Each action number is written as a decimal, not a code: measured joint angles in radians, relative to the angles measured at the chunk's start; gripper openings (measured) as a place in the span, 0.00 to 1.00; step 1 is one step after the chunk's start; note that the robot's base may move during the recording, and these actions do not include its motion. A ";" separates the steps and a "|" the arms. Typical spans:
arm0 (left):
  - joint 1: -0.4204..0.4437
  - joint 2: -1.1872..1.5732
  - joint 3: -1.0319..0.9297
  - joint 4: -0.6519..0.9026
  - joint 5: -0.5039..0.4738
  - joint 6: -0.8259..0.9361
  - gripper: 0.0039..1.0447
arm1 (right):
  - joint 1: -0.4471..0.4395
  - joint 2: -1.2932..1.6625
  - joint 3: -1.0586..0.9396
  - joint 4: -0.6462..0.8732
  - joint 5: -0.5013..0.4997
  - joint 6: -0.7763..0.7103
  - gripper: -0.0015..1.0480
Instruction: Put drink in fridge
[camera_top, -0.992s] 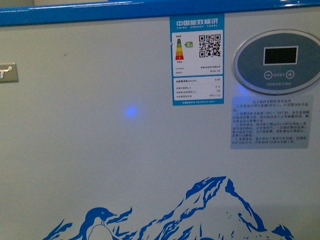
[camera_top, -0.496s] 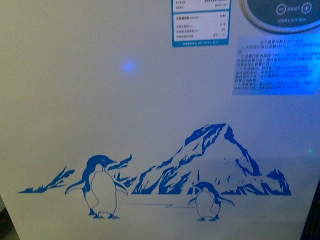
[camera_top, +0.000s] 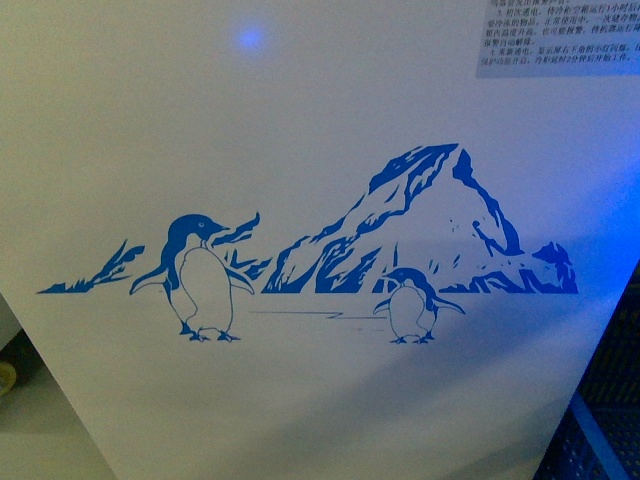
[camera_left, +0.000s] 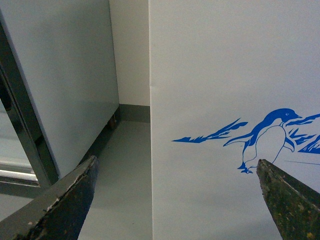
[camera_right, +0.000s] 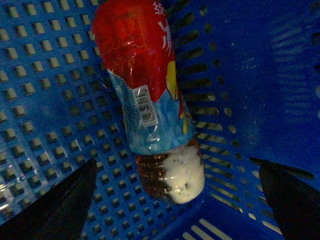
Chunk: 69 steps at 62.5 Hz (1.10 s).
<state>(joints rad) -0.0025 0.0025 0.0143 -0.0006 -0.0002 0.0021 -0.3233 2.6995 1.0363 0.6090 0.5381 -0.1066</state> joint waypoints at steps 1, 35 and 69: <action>0.000 0.000 0.000 0.000 0.000 0.000 0.92 | -0.001 0.015 0.018 -0.006 0.003 0.000 0.93; 0.000 0.000 0.000 0.000 0.000 0.000 0.92 | -0.059 0.264 0.387 -0.252 0.032 0.107 0.93; 0.000 0.000 0.000 0.000 0.000 0.000 0.92 | -0.087 0.327 0.533 -0.396 -0.109 0.182 0.72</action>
<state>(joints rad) -0.0025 0.0025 0.0143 -0.0006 -0.0002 0.0021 -0.4107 3.0264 1.5688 0.2134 0.4286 0.0750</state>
